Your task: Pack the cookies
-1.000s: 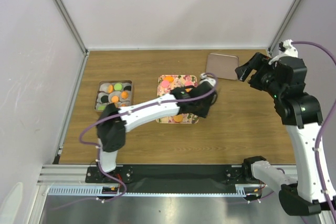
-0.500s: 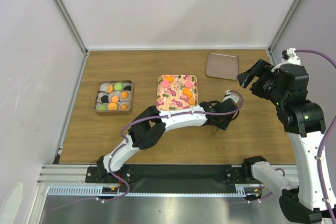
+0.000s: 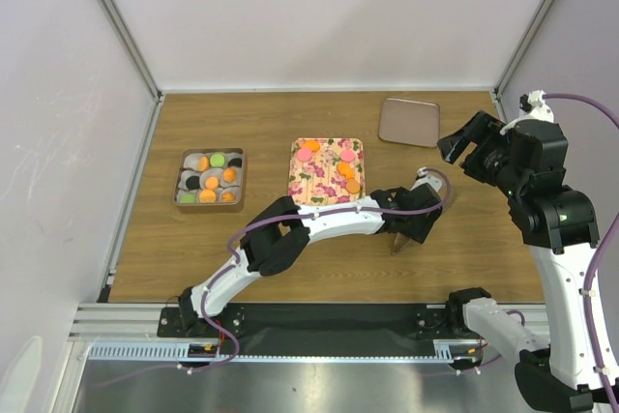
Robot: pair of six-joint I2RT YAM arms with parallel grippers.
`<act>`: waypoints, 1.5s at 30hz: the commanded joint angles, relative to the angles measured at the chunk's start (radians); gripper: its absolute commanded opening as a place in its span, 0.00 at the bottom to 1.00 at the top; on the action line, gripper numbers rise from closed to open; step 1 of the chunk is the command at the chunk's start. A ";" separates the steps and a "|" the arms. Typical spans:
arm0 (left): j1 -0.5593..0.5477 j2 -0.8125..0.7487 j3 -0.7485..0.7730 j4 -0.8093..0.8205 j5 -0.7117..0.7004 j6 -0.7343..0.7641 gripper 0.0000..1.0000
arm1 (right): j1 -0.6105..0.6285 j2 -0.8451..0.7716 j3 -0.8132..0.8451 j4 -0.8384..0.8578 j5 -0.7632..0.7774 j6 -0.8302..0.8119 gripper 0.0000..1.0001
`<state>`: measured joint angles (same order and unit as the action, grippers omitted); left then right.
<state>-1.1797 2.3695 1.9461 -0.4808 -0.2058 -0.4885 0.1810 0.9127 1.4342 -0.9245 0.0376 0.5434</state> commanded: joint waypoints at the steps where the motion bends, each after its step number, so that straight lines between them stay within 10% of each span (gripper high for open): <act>1: -0.011 -0.029 0.037 0.059 0.003 0.011 0.74 | -0.002 -0.012 0.003 0.013 0.012 0.007 0.78; 27: 0.124 -0.487 -0.274 0.140 -0.004 -0.002 0.85 | -0.005 0.084 0.130 0.122 0.088 0.000 0.79; 45: 0.210 -1.219 -0.769 -0.107 0.051 0.010 0.83 | -0.272 0.839 0.284 0.342 -0.064 -0.059 0.69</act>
<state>-0.9745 1.2423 1.2110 -0.5320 -0.1761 -0.5022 -0.0902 1.6772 1.6115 -0.6319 -0.0162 0.5159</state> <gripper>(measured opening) 0.832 0.704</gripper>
